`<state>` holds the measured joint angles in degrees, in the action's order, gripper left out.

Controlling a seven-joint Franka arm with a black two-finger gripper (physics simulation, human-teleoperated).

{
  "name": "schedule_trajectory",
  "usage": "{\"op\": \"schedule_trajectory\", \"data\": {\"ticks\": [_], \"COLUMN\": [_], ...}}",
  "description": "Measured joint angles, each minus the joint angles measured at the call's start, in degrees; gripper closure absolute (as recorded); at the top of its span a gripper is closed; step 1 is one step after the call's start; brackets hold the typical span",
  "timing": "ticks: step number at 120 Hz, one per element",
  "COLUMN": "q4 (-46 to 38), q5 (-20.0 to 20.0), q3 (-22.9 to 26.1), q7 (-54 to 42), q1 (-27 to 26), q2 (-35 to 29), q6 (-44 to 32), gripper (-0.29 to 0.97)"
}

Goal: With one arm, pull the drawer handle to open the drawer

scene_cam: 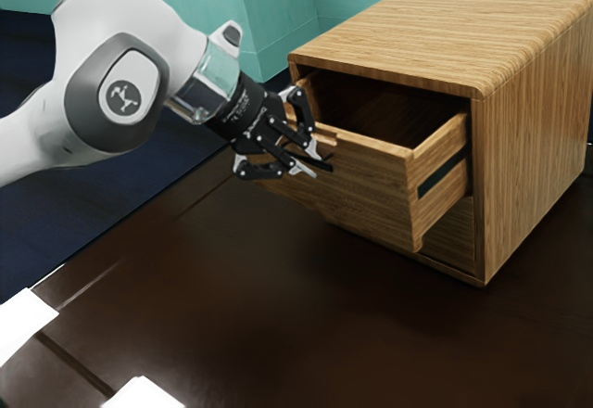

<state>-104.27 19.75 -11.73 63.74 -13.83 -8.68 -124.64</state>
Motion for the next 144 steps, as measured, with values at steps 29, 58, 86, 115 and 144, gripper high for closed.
{"op": "schedule_trajectory", "data": {"ticks": [29,58,86,115,144], "q4": [-0.44,-1.75,-4.17,-6.77,-9.67], "q5": [-1.28,-2.59,-2.89,-2.90,-2.91], "q3": [-0.65,-0.78,-0.66,-0.45,-0.13], "q7": [0.04,0.11,0.29,0.42,0.51], "q1": [0.48,2.40,2.51,2.34,2.08], "q2": [-0.71,-2.38,-4.62,-7.30,-10.23], "q6": [-0.03,0.00,-0.02,-0.02,0.17], "gripper": [0.68,0.68,0.68,0.68,0.67]}}
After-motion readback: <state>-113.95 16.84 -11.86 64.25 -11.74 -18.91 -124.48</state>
